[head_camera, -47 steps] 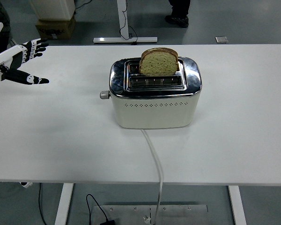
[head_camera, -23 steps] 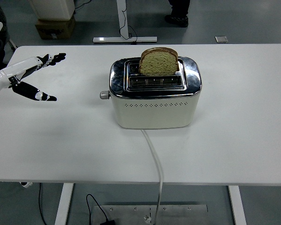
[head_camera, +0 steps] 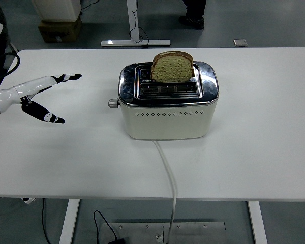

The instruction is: Press down toaster

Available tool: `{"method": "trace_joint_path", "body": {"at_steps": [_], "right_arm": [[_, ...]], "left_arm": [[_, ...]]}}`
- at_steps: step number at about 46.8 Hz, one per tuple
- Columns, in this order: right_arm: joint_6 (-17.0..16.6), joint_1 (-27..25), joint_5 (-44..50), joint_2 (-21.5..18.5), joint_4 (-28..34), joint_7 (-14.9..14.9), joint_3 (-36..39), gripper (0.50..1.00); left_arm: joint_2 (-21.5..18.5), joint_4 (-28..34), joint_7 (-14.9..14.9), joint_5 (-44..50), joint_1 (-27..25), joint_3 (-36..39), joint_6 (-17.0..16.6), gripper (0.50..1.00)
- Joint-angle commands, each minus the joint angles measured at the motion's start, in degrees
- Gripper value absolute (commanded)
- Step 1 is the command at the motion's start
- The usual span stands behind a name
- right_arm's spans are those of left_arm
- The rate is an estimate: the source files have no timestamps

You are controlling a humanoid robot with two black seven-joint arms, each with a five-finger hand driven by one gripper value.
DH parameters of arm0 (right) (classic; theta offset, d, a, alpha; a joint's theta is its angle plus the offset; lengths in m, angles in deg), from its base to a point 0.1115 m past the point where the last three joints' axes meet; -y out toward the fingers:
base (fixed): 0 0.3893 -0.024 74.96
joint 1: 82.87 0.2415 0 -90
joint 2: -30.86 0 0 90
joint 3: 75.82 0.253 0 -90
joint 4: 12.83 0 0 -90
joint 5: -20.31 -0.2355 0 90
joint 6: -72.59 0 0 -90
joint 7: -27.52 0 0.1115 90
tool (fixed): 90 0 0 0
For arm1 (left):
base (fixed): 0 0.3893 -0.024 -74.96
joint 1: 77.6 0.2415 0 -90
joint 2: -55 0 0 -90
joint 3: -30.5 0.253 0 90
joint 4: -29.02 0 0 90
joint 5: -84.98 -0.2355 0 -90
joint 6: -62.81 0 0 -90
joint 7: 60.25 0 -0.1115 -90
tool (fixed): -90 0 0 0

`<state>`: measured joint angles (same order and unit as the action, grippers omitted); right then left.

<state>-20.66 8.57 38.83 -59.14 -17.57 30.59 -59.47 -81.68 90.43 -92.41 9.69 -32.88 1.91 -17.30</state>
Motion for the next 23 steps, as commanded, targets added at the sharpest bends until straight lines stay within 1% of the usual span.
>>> {"method": "trace_joint_path", "body": {"at_steps": [1, 8, 20, 23], "right_arm": [[0.0, 0.0, 0.0, 0.0, 0.0, 0.0, 0.0, 0.998], [0.0, 0.0, 0.0, 0.0, 0.0, 0.0, 0.0, 0.998], [0.0, 0.0, 0.0, 0.0, 0.0, 0.0, 0.0, 0.998], [0.0, 0.0, 0.0, 0.0, 0.0, 0.0, 0.0, 0.998]], "left_arm": [[0.4, 0.4, 0.0, 0.0, 0.3, 0.0, 0.0, 1.0], [1.2, 2.1, 0.0, -0.2, 1.2, 0.1, 0.0, 1.0], [2.5, 2.4, -0.1, -1.2, 1.8, 0.2, 0.0, 1.0], [2.7, 2.4, -0.3, -1.2, 1.8, 1.3, 0.0, 1.0]]}}
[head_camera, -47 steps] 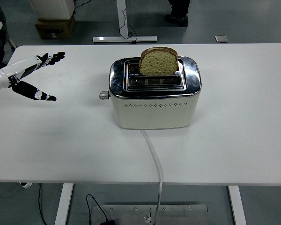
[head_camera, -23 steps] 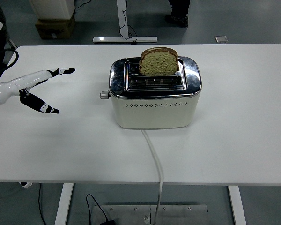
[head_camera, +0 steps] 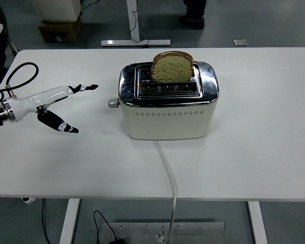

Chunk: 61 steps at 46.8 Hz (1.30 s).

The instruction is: Press down toaster

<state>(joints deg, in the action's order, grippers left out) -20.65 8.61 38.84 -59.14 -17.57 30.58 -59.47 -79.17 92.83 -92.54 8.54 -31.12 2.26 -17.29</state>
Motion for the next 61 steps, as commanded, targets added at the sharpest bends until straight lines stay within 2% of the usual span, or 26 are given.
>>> {"method": "trace_joint_path", "body": {"at_steps": [1, 61], "right_arm": [[0.0, -0.1, 0.0, 0.0, 0.0, -0.1, 0.0, 0.998], [0.0, -0.1, -0.1, 0.0, 0.0, 0.0, 0.0, 0.998]], "left_arm": [[0.4, 0.0, -0.1, 0.0, 0.0, 1.4, 0.0, 1.0], [3.7, -0.3, 0.0, -0.1, -0.2, 3.8, -0.2, 1.0]]}}
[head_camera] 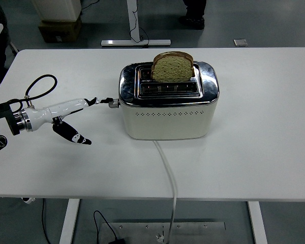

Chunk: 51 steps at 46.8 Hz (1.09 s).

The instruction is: Press down toaster

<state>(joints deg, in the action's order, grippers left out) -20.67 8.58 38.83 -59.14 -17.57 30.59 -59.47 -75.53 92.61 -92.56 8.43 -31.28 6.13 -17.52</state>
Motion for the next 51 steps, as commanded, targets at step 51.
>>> {"method": "trace_joint_path", "body": {"at_steps": [51], "right_arm": [[0.0, 0.0, -0.1, 0.0, 0.0, -0.1, 0.0, 0.998]], "left_arm": [[3.3, -3.5, 0.2, 0.1, 1.1, 2.5, -0.1, 1.0]]}}
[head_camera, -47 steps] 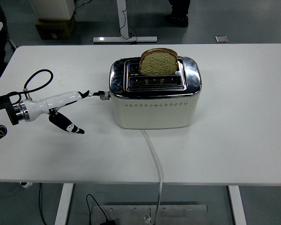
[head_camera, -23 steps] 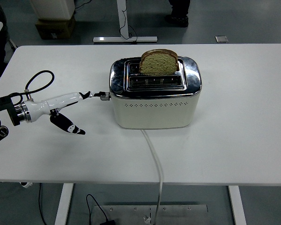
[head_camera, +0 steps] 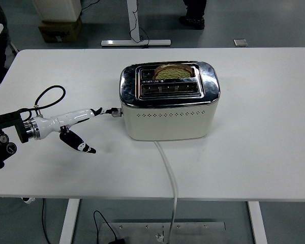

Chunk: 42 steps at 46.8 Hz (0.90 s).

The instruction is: Press down toaster

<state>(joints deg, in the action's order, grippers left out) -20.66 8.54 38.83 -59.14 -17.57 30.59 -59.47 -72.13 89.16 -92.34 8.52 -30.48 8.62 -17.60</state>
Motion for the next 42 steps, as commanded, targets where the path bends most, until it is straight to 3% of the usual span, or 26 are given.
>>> {"method": "trace_joint_path", "body": {"at_steps": [1, 42], "right_arm": [[0.0, 0.1, 0.0, 0.0, 0.0, 0.0, 0.0, 0.998], [0.0, 0.1, -0.1, 0.0, 0.0, 0.0, 0.0, 0.998]], "left_arm": [[-0.1, 0.0, 0.0, 0.0, 0.3, 0.0, 0.0, 1.0], [0.6, -2.2, -0.3, 1.4, 3.1, 0.6, -0.4, 1.0]]}}
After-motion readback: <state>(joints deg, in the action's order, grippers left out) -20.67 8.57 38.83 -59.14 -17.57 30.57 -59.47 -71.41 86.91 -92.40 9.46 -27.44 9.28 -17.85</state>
